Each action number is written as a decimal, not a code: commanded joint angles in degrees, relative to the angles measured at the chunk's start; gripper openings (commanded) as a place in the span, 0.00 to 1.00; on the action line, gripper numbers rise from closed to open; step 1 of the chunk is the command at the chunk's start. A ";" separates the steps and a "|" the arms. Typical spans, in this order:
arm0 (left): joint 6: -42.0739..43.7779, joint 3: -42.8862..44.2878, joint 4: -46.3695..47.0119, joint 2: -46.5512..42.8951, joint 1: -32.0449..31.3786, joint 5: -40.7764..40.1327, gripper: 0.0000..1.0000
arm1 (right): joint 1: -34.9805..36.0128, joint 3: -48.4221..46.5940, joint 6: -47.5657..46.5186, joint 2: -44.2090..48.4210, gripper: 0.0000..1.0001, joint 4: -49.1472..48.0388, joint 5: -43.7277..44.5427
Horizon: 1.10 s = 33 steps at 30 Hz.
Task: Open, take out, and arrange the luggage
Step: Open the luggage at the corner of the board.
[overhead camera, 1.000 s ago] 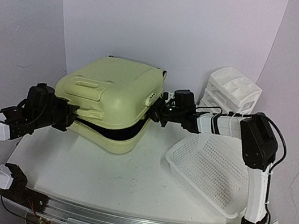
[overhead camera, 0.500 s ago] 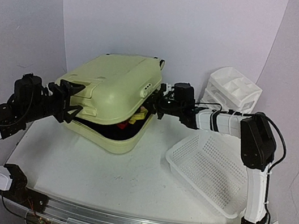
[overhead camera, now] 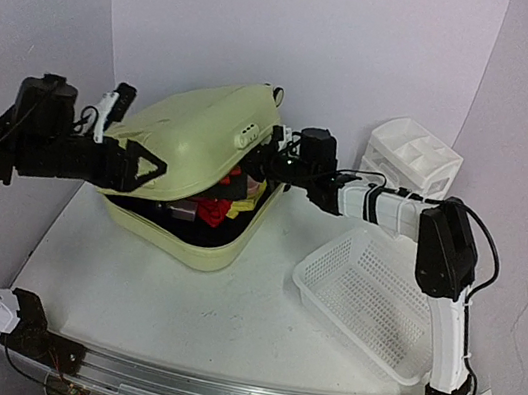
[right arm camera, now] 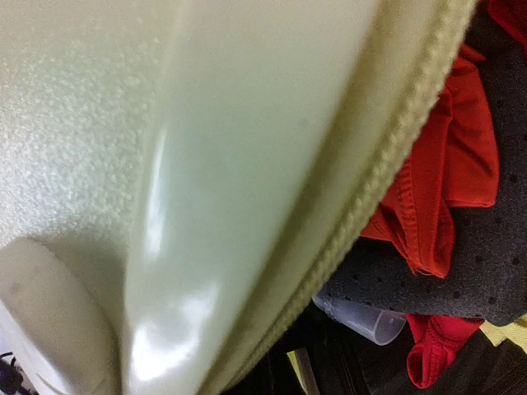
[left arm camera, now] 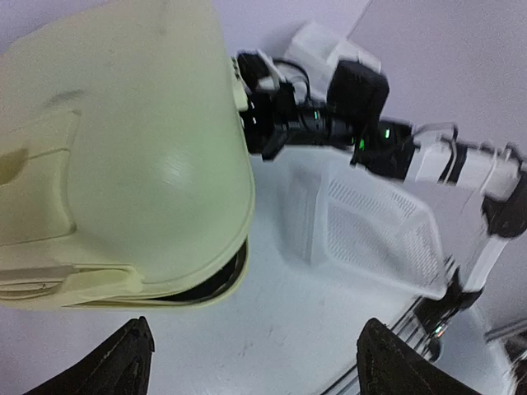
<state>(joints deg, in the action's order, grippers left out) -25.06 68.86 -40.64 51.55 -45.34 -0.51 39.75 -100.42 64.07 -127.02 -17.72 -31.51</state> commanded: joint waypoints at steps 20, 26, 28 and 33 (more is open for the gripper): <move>45.66 24.83 -7.74 37.61 -20.02 -55.02 1.00 | 2.49 -15.16 -3.17 -1.29 0.00 -2.59 -0.45; 49.08 23.72 -2.71 40.76 -16.72 -57.32 0.99 | 2.70 -16.02 -3.26 -1.24 0.00 -2.25 -0.38; 51.40 23.73 -0.54 42.35 -15.64 -60.89 0.96 | 2.75 -16.12 -3.25 -1.21 0.00 -2.15 -0.33; 53.43 26.24 4.13 44.05 -12.92 -66.17 0.70 | 2.79 -15.46 -3.46 -0.91 0.00 -1.97 -0.07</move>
<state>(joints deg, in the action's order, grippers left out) 25.71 91.55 -41.89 94.76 -61.76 -59.46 41.43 -111.44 62.17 -129.47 -11.16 -30.89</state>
